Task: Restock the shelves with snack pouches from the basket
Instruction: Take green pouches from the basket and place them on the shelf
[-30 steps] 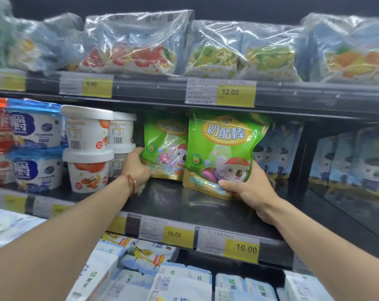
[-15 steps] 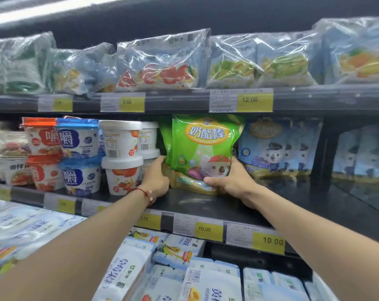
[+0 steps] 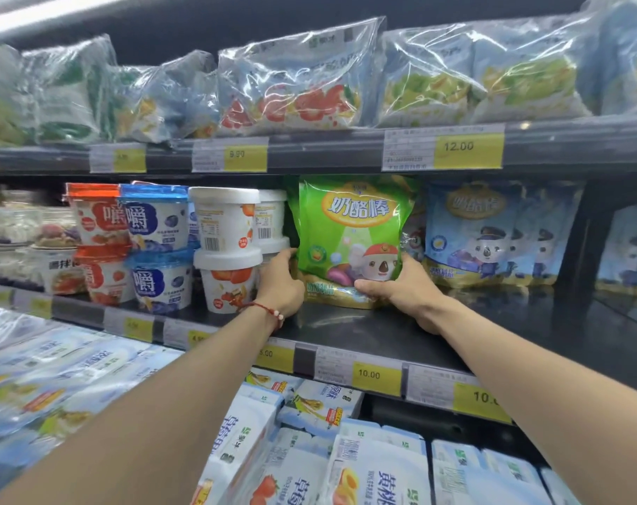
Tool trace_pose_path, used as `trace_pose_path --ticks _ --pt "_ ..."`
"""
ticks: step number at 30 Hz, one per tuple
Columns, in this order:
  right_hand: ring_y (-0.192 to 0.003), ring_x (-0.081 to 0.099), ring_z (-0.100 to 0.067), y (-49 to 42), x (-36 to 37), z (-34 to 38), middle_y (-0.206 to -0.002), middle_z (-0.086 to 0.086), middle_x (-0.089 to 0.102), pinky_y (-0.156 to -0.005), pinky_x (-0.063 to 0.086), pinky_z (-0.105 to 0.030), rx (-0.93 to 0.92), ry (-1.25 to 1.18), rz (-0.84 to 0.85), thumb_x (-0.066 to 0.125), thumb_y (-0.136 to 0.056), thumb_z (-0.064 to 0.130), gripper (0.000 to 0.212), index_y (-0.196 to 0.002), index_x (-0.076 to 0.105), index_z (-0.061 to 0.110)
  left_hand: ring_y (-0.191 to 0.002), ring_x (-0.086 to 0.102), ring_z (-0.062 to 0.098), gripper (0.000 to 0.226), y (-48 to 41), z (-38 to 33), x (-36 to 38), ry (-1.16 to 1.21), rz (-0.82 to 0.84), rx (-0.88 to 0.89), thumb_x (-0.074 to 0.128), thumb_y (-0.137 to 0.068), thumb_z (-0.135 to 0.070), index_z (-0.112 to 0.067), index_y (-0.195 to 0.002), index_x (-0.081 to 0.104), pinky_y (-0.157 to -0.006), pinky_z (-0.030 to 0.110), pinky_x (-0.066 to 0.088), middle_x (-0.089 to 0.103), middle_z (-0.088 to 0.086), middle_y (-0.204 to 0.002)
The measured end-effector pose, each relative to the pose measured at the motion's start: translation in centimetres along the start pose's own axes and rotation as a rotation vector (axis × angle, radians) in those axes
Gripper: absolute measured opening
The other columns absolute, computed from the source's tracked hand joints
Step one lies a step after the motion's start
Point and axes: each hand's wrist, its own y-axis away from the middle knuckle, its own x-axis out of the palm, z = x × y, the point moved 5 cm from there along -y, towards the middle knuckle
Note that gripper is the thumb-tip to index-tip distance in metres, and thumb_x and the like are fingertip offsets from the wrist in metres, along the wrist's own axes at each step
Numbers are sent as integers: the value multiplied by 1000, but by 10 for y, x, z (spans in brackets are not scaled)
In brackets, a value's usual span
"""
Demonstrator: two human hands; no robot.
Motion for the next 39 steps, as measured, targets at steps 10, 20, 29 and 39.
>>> trace_pose_path --ticks 10,20,29,39 --pt "-100 71 -13 -8 2 -7 -107 3 76 -81 57 -19 -25 5 26 93 -68 6 59 -119 66 15 -114 51 23 48 5 -19 8 -169 57 66 58 -78 -3 -16 -123 48 -95 35 43 54 6 -122" --pt "-117 62 -24 -10 17 2 -124 5 67 -97 53 -46 -15 511 -52 68 -43 91 103 -126 55 32 -119 48 31 48 30 -8 -7 -308 41 34 54 -78 -4 -10 -124 46 -100 38 41 52 13 -127" --pt "-121 59 -34 -3 18 16 -127 -10 64 -91 48 -44 15 738 -125 66 -64 88 94 -127 54 19 -120 54 26 75 42 -13 -10 -266 39 44 52 -65 -14 -20 -139 45 -102 42 47 54 5 -133" --pt "-129 54 -34 33 15 30 -138 -11 58 -96 46 -43 151 602 -73 72 -77 70 88 -138 44 13 -109 60 25 68 49 -19 -16 -226 -15 99 52 -63 -17 -18 -131 55 -96 43 51 62 6 -123"
